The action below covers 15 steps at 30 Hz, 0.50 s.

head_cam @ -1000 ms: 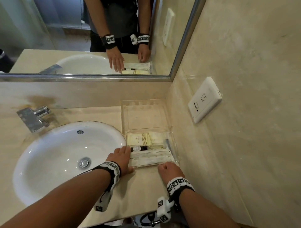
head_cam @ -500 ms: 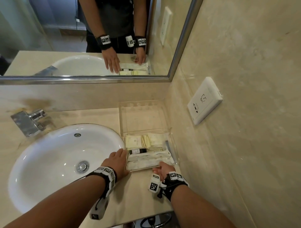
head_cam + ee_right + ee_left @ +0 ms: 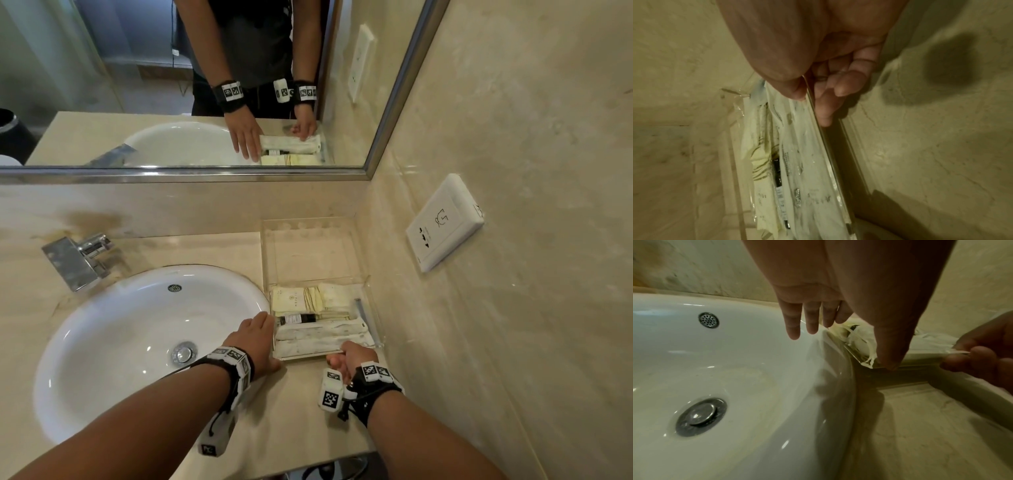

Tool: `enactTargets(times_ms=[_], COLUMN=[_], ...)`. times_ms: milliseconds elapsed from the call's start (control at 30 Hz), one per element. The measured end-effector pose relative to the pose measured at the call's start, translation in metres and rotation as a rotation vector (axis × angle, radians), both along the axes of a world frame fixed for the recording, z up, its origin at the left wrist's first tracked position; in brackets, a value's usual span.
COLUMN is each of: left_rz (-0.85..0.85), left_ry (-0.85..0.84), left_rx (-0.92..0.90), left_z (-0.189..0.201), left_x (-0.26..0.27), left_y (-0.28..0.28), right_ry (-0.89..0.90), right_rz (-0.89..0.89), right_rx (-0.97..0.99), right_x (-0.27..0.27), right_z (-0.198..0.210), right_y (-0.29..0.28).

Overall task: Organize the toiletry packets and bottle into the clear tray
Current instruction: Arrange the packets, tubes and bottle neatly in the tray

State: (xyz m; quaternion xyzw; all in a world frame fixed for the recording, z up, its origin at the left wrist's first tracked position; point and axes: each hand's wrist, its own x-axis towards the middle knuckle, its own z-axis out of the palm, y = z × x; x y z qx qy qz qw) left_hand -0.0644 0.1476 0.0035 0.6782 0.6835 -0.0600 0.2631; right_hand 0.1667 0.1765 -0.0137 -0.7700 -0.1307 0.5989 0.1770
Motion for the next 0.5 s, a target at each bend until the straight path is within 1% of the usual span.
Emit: enactTargets(times_ms=[200,367,500], left_rz=[-0.004,-0.031,-0.033], left_ry=[0.000,0.065,0.112], left_rx=[0.019,0.082,0.105], left_z=[-0.002,-0.006,-0.008], left_x=[-0.002,-0.002,0.000], left_y=[0.005,0.009,0.008], right_ry=[-0.011,0.022,0.147], right_rz=[0.025,0.054,0.022], right_rx=[0.005,-0.022,0.044], right_x=[-0.006,-0.006,-0.004], right_z=[0.009,0.013,0.007], right_y=[0.009,0.021,0.025])
